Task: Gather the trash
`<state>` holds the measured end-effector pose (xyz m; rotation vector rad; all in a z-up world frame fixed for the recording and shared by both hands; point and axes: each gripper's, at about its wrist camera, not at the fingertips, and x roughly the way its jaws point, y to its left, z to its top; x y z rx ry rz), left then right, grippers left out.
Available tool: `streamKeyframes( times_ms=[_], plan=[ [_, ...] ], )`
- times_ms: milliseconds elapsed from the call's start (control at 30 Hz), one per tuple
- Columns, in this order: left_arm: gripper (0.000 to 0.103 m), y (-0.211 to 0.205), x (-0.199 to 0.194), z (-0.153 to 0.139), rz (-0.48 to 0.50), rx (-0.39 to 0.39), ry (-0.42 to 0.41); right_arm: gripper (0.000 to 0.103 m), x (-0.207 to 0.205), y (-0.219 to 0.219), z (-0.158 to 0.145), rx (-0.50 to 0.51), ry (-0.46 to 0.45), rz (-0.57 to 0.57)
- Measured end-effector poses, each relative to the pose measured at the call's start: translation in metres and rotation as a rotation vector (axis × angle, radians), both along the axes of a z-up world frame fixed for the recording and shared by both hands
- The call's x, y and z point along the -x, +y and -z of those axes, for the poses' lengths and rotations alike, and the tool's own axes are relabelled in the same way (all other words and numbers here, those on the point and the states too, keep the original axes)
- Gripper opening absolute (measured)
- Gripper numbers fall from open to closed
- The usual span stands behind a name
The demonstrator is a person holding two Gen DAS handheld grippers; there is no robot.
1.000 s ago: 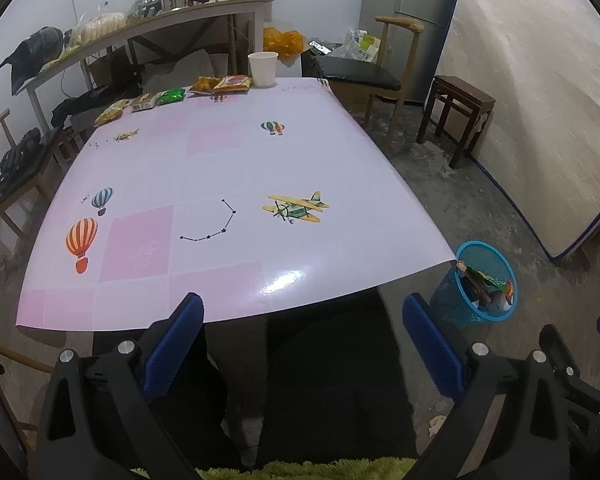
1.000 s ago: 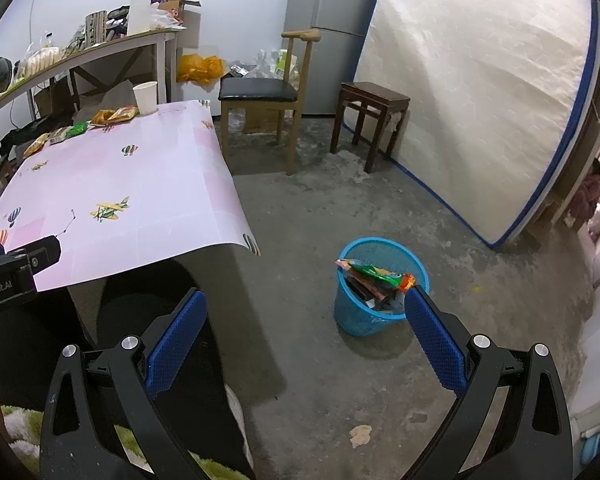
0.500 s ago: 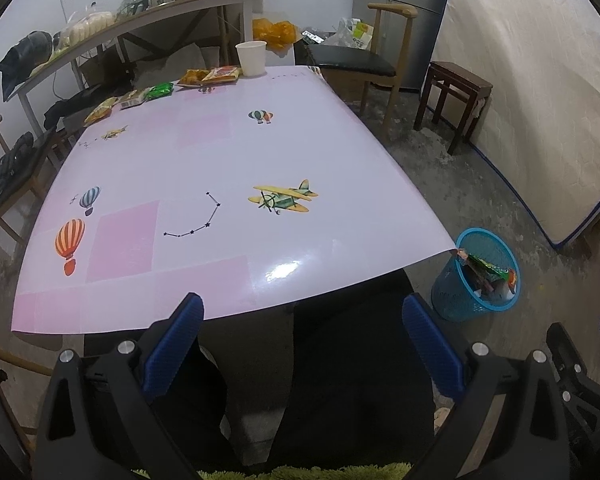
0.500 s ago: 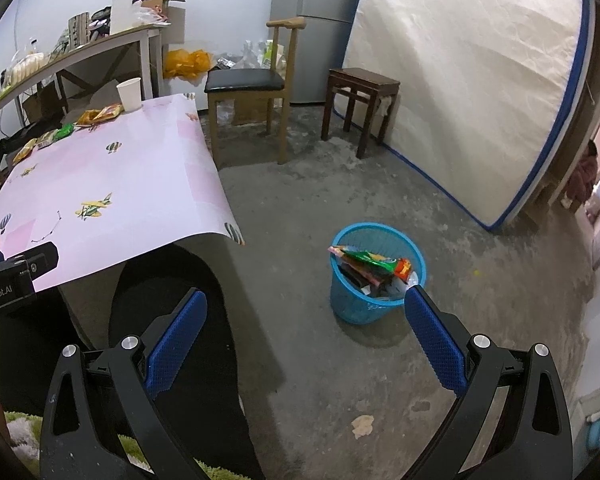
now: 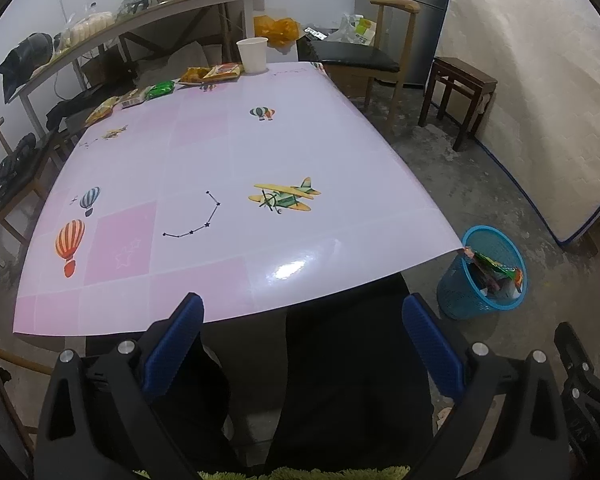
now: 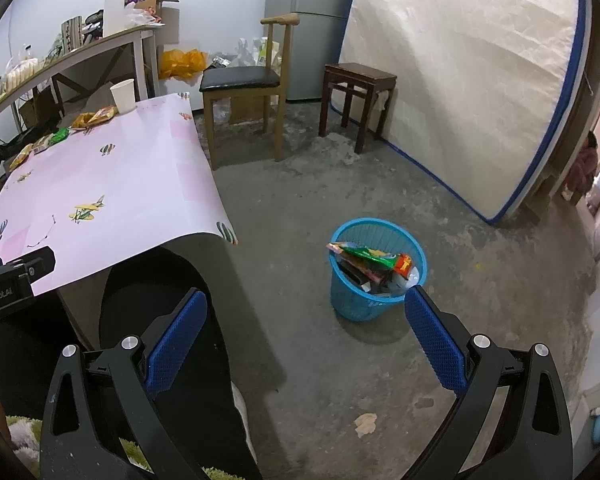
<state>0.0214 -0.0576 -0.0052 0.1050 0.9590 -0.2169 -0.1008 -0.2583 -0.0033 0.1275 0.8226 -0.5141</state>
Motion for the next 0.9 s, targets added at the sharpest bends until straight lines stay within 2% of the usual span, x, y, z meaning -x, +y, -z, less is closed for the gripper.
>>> streamKeyframes(
  times_ms=[900],
  plan=[
    [0.097, 0.011, -0.002, -0.005, -0.033, 0.011, -0.017, 0.095, -0.001, -0.003, -0.004, 0.014, -0.008, -0.035]
  ],
)
